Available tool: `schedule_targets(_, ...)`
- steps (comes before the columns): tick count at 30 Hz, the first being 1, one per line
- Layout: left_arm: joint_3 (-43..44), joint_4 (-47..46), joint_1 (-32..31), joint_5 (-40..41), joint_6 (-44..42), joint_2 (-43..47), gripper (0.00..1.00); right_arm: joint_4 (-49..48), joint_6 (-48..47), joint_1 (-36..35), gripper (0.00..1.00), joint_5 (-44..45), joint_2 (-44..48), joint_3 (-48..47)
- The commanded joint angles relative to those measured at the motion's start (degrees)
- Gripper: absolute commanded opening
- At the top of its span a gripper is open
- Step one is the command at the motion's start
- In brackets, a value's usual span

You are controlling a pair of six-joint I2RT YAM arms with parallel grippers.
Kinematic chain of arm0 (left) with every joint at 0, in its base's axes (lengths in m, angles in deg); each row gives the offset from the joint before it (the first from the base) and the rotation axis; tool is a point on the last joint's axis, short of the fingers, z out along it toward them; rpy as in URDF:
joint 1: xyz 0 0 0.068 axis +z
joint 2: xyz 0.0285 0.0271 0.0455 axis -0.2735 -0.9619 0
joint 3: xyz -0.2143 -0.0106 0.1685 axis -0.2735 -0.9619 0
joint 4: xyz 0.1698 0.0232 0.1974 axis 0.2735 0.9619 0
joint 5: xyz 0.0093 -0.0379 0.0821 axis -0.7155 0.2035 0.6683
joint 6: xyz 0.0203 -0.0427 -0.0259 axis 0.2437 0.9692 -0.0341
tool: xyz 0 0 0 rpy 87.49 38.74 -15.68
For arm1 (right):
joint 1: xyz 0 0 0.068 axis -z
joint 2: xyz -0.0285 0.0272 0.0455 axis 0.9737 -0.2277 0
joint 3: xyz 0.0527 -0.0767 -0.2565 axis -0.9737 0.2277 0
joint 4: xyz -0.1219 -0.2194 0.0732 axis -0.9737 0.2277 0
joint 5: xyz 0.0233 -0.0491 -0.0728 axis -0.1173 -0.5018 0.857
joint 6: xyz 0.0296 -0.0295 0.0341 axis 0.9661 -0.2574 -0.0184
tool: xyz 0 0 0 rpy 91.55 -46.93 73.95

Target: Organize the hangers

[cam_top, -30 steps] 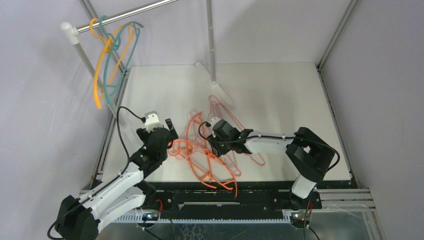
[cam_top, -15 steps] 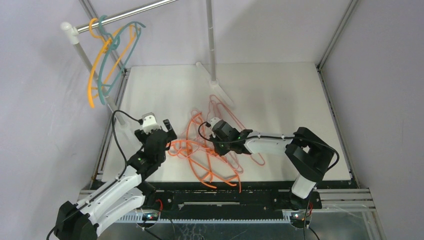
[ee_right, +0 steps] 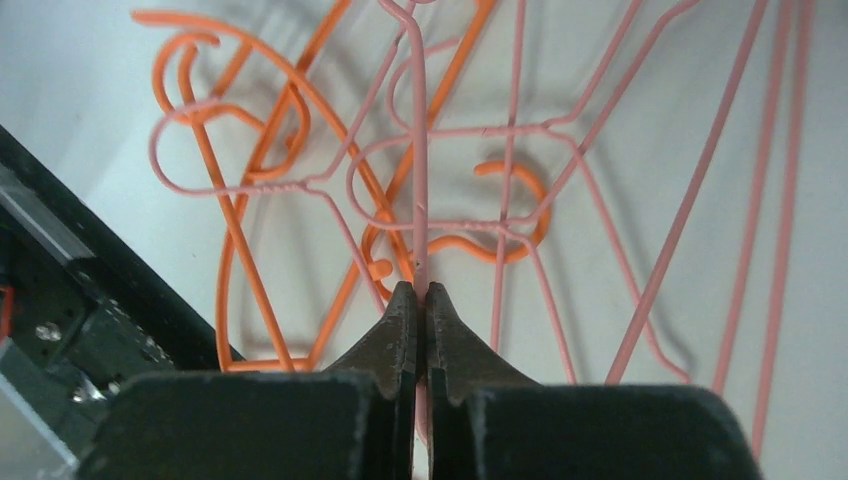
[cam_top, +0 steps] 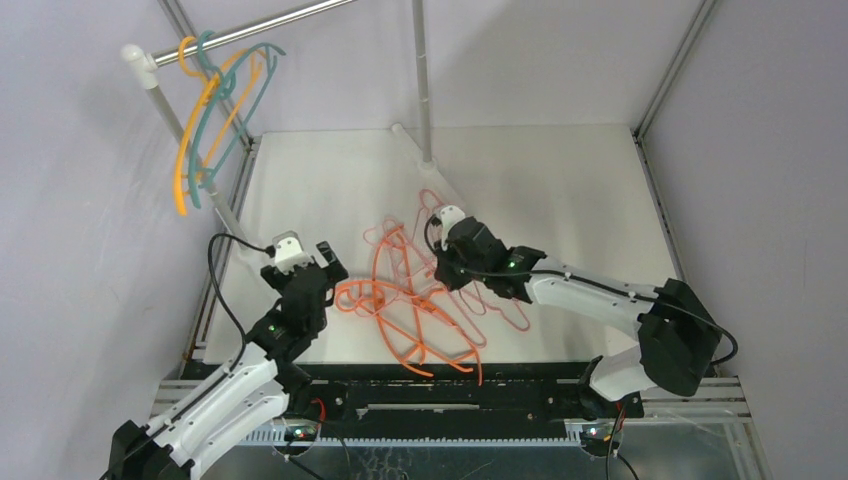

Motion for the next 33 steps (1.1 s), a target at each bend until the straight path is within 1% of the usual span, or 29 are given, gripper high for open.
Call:
schedule_targets(1, -1.25, -1.63, 0.29, 1.87, 1.5, 2.35, 1.0, -2.68, 1.65, 4.98, 0.0, -6.5, 3.85, -5.98)
schedule_targets(4, -1.29, -1.63, 0.31, 1.78, 1.48, 2.86, 1.0, -4.38, 3.76, 8.17, 0.0, -15.11, 4.94, -9.74)
schedule_targets(7, -1.33, -1.74, 0.24, 1.57, 1.67, 2.28, 0.99, -9.0, 8.91, 11.67, 0.0, -25.38, 5.31, -14.03)
schedule_targets(10, -1.27, -2.07, 0.23, 1.43, 1.74, 1.55, 1.0, -16.48, 17.49, 16.04, 0.0, -37.73, 2.94, -19.89)
schedule_targets(13, -1.12, -2.24, 0.29, 1.43, 1.76, 1.33, 0.99, -25.43, 26.25, 18.82, 0.0, -44.85, -1.01, -26.34)
schedule_targets(18, -1.46, -2.86, 0.3, 1.27, 1.68, 1.75, 1.0, -26.39, 28.67, 19.16, 0.0, -45.88, -10.24, -44.15)
schedule_targets(23, -1.46, -2.93, 0.27, 0.68, 1.76, 2.01, 0.99, -25.64, 31.36, 19.49, 0.0, -45.16, -22.91, -60.04)
schedule_targets(27, -1.68, -2.93, 0.28, 0.61, 1.42, 2.92, 1.0, -27.2, 33.96, 20.02, 0.0, -44.36, -31.35, -68.13)
schedule_targets(33, -2.17, -3.87, 0.27, -0.3, 1.11, 3.77, 1.0, -30.26, 35.5, 21.04, 0.0, -41.04, -39.66, -76.72)
